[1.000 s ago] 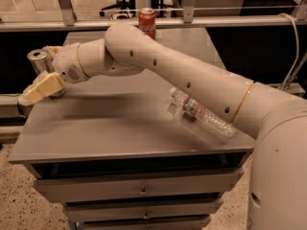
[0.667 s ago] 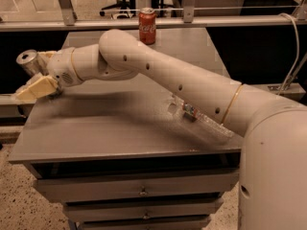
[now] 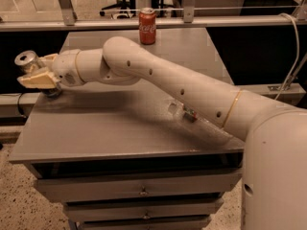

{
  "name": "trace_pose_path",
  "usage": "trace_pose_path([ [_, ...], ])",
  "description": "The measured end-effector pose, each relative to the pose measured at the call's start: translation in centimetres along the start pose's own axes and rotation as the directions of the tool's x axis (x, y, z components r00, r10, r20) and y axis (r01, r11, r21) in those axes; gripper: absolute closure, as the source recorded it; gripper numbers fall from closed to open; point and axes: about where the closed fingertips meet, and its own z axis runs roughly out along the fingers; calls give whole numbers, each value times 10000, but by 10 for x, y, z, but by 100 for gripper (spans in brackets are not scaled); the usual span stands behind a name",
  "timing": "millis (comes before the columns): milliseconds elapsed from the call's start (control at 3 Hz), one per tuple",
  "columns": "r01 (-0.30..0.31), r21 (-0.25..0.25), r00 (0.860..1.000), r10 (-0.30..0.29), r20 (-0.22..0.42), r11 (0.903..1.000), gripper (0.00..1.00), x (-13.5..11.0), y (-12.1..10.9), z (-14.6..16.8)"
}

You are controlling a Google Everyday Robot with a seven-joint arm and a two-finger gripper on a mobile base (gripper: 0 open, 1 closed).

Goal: Pick redbull can

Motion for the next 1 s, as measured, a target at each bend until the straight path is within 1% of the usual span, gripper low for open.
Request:
trace_pose_path([
  [333, 36, 677, 9995, -56, 304, 9977, 99, -13, -19, -22],
  [667, 429, 1389, 9926, -581, 1068, 9894, 100, -46, -36, -66],
  [1000, 429, 1389, 9926, -581, 1068, 9894, 100, -46, -36, -66],
])
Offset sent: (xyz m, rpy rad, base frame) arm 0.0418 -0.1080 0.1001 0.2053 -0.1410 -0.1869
